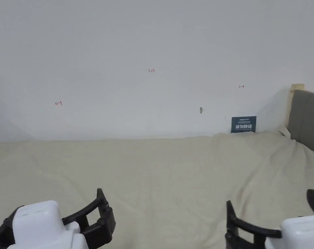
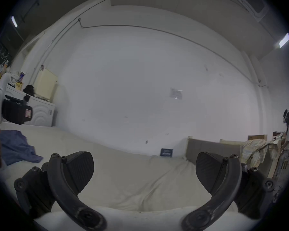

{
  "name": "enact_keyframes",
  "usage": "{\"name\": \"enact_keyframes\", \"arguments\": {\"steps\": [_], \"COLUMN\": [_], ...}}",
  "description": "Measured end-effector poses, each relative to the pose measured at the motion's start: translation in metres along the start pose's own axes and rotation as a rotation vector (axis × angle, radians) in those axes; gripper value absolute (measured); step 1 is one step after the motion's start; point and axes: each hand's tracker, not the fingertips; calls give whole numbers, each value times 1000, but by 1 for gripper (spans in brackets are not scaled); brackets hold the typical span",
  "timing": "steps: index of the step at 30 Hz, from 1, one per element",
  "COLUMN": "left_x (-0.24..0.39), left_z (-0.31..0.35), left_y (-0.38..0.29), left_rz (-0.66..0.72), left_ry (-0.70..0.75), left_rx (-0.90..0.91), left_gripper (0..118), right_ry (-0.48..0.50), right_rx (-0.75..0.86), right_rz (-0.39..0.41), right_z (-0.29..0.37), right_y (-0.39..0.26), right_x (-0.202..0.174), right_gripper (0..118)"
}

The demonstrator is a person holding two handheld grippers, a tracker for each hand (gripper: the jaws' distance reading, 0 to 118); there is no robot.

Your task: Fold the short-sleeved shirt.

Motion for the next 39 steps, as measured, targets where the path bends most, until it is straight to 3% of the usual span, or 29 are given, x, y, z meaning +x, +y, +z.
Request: {"name": "enact_keyframes", "arguments": {"steps": [5, 9, 11, 16, 20, 21, 22, 23, 24, 25, 26, 28, 39], "left_x": [22, 26, 26, 24, 20, 19, 19, 18, 18, 20, 20, 18, 27], "left_z": [12, 20, 21, 20, 19, 19, 19, 18, 18, 16, 13, 12, 13], "left_y": [1, 3, 2, 4, 6, 8, 9, 9, 9, 9, 8, 5, 10], "left_rz": [-170, -175, -169, -141, -123, -114, -102, -94, -89, -89, -93, -86, -120], "left_ry": [-76, -90, -99, -107, -89, -97, -107, -119, -121, -109, -87, -75, -115], "left_rx": [73, 87, 77, 32, 35, 30, 15, -4, -7, -15, -31, -33, -9], "left_gripper": [118, 118, 118, 118, 118, 114, 102, 76, 22, 0, 0, 0, 0], "right_ry": [30, 43, 41, -19, -1, 7, 6, 4, -29, -64, -111, -6, -76], "right_rx": [-53, -52, -62, -41, -40, -41, -38, -22, 6, -38, -53, -66, -81], "right_rz": [-29, -155, -179, -133, -77, -73, -75, -79, -82, -58, -35, -133, -130], "right_z": [-2, 1, -1, 1, 0, -1, 0, 1, 2, -3, -4, -7, -10], "right_y": [-3, 3, 6, 9, 11, 12, 12, 13, 13, 14, 12, 7, 3], "right_x": [-9, -3, 0, 3, 2, 2, 2, 2, 2, 2, 2, 9, 18], "right_gripper": [118, 118, 118, 118, 118, 110, 84, 37, 0, 0, 0, 0, 0]}}
